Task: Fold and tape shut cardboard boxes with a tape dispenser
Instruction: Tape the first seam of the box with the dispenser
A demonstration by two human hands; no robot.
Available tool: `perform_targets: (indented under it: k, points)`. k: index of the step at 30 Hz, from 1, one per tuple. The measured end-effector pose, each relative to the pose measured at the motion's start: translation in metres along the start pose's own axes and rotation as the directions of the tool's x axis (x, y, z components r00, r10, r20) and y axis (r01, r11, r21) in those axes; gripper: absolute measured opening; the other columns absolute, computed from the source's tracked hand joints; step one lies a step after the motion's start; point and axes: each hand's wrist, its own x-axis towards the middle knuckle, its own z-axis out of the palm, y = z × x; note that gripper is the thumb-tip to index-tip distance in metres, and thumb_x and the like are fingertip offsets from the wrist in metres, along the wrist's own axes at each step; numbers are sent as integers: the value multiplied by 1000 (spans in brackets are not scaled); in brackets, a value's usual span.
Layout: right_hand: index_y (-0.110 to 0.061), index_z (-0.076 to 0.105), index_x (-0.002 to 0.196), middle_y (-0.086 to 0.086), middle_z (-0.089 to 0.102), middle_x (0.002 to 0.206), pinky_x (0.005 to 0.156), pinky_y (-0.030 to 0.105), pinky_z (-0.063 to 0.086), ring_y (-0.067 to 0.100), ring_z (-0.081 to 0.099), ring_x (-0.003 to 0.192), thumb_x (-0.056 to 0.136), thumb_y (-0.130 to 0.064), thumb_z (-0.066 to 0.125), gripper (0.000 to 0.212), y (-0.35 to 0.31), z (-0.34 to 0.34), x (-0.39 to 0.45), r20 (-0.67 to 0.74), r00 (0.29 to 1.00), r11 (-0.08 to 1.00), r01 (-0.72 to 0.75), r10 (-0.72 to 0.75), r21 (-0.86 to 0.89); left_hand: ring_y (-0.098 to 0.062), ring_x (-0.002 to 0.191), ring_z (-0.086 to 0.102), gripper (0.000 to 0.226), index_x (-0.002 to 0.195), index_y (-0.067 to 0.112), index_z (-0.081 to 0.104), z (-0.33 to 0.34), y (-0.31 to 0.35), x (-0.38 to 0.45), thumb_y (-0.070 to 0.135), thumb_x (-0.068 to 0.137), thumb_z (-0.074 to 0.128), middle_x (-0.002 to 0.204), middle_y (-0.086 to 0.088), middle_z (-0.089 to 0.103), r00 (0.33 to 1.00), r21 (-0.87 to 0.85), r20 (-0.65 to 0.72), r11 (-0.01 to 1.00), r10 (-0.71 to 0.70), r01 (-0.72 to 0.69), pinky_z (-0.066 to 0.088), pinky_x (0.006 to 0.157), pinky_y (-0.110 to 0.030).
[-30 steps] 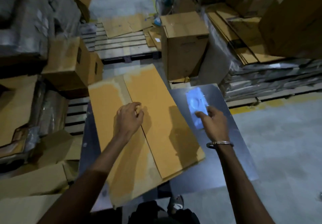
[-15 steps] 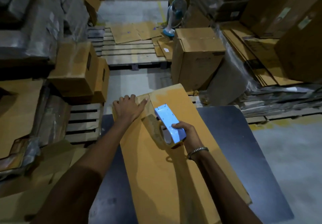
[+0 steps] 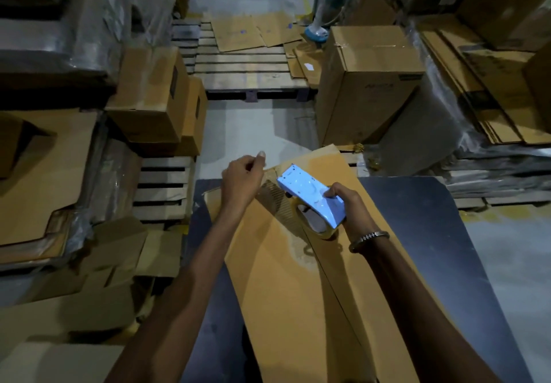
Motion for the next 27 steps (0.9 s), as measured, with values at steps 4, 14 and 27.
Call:
perform_targets:
  k: [4, 14, 27]
  points:
    - [-14, 57, 86, 14, 65, 94, 77, 42, 34, 29, 54, 87, 66, -40, 69, 35, -1, 6, -3, 15, 1000, 998, 25, -27, 63, -19, 74, 68, 56, 97, 10, 74, -5, 16, -7, 64, 96, 61, 86, -8, 74, 663, -269, 659, 712, -355, 649, 51, 63, -29]
    - [-16, 59, 76, 12, 64, 88, 70, 39, 36, 26, 53, 78, 65, -46, 68, 34, -17, 23, -17, -43, 997, 998, 69, -70, -15, -11, 68, 71, 11, 97, 5, 74, -8, 16, 15, 0, 97, 65, 82, -7, 75, 692, -338, 677, 729, -252, 596, 64, 70, -28]
    - [11, 64, 108, 33, 61, 118, 94, 57, 49, 49, 56, 110, 93, -39, 64, 52, -13, 41, -34, -226, 970, 953, 20, -92, -304, -9, 73, 70, 26, 108, 4, 80, -24, 21, 116, 26, 94, 80, 89, -5, 78, 766, -9, 585, 943, -266, 333, 63, 78, -23]
